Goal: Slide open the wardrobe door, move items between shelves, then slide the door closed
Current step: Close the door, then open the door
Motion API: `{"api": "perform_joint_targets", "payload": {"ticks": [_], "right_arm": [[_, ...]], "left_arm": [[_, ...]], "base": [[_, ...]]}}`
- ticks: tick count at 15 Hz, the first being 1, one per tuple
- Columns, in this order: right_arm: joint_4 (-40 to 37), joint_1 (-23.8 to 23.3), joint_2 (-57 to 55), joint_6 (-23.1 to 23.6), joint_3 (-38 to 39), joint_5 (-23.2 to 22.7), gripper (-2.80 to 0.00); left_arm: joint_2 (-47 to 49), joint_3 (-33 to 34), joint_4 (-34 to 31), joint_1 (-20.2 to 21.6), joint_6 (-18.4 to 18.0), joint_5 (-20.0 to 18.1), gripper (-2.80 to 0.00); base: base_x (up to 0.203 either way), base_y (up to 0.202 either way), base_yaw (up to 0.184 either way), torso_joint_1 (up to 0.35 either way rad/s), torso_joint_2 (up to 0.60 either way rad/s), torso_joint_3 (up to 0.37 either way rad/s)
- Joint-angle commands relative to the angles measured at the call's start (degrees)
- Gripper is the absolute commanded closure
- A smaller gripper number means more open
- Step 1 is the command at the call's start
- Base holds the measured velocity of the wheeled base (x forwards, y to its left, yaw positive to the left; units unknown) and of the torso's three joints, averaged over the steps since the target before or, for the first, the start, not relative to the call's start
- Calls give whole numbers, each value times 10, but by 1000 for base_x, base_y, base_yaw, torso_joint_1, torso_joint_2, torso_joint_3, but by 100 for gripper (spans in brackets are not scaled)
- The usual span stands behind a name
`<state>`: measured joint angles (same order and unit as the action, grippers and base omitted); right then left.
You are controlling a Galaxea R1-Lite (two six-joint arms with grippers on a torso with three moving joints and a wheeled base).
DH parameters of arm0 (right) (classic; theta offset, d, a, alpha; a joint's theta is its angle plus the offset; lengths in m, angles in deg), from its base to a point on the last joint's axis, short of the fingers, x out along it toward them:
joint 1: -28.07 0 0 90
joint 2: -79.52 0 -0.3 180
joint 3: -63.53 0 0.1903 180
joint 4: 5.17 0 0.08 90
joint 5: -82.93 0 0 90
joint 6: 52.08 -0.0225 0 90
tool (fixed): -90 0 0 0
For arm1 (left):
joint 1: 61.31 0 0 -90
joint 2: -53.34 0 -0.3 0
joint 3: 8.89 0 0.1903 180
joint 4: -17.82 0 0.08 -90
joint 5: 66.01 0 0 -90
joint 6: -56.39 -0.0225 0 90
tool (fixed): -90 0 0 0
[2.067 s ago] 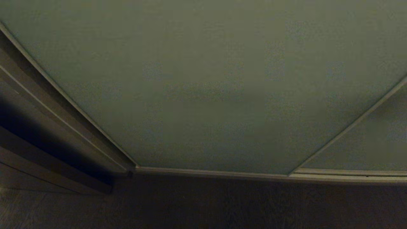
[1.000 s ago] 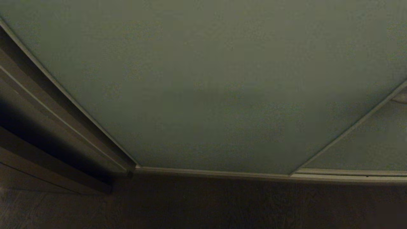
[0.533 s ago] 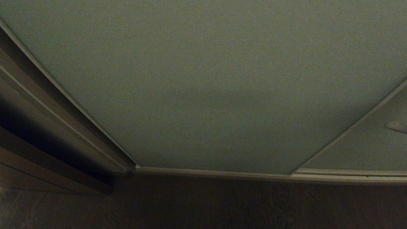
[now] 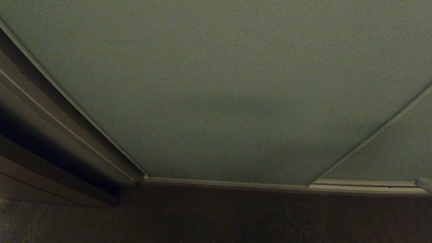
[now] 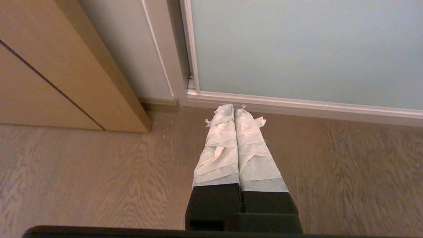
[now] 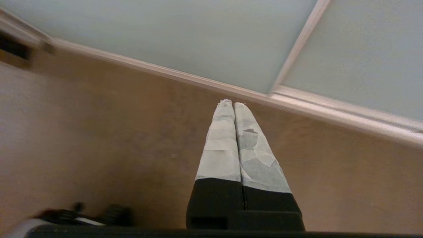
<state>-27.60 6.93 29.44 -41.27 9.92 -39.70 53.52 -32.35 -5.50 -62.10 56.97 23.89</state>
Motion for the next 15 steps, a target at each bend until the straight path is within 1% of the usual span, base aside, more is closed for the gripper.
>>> {"api": "perform_joint_targets", "payload": {"ticks": [1,3,4,5,6,7,9,11,13,15], "right_arm": [[-1,67,181,3,72,94,0],[-4,114,284,4,133,202,0],[-15,134,323,1,164,279,0],[-36,148,341,-22,176,337,0],[-47,160,344,-71,186,363,0],[-44,165,345,-94,210,373,0],[-43,175,352,-111,234,375,0],[-48,196,409,-107,248,371,0],[-49,206,491,-98,269,348,0],[-18,213,504,-102,297,329,0]], "left_arm": [[1,0,0,0,0,0,0],[1,0,0,0,0,0,0],[1,0,0,0,0,0,0],[1,0,0,0,0,0,0],[1,0,0,0,0,0,0],[1,0,0,0,0,0,0],[1,0,0,0,0,0,0],[1,0,0,0,0,0,0],[1,0,0,0,0,0,0],[1,0,0,0,0,0,0]], "base": [[0,0,0,0,0,0],[0,0,0,0,0,0],[0,0,0,0,0,0],[0,0,0,0,0,0],[0,0,0,0,0,0],[0,0,0,0,0,0],[0,0,0,0,0,0],[0,0,0,0,0,0],[0,0,0,0,0,0],[0,0,0,0,0,0]]}}
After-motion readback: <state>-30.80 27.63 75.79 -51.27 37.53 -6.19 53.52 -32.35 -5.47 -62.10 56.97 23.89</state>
